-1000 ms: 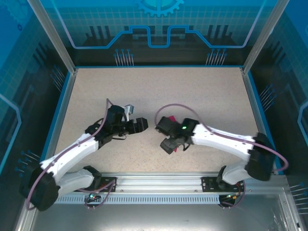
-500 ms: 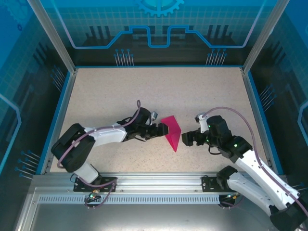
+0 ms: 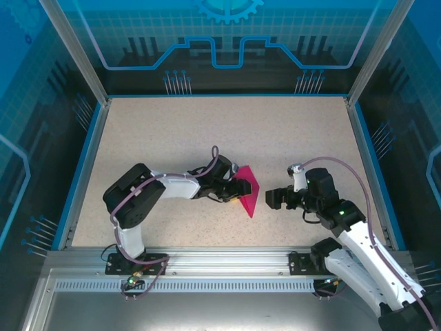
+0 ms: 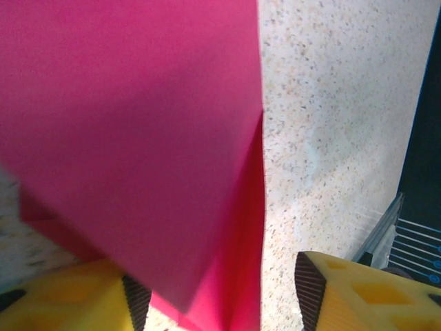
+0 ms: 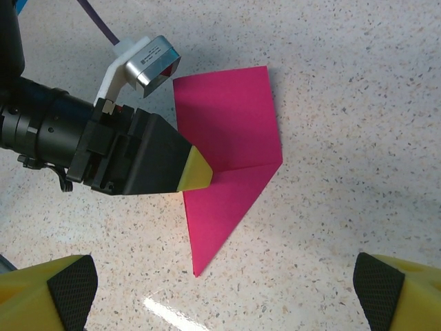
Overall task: Fold a paper plane with a square sheet of paper (fold left side to right side)
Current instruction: Pick up the paper from the center of the table.
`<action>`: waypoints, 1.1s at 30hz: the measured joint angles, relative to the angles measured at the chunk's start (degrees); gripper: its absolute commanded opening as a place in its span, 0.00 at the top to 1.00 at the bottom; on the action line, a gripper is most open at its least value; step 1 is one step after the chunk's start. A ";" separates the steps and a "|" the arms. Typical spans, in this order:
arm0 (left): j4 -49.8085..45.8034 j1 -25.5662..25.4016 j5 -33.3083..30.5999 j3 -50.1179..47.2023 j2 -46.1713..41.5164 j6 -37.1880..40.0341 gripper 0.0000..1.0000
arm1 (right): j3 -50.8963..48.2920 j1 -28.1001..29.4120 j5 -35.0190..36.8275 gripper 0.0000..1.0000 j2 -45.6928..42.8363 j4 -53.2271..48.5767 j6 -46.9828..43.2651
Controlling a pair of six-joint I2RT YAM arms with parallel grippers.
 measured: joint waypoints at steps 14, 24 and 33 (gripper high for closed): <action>2.62 -0.33 2.82 2.25 2.95 1.55 0.92 | -2.43 -5.79 -10.60 0.01 9.20 4.15 0.87; 9.66 3.72 6.62 -5.03 1.86 6.99 1.00 | -2.82 -11.19 -21.90 0.02 19.52 13.62 1.31; 12.39 8.57 15.54 -12.22 -8.59 15.28 1.00 | -3.52 -14.19 -37.64 0.25 33.51 31.28 2.99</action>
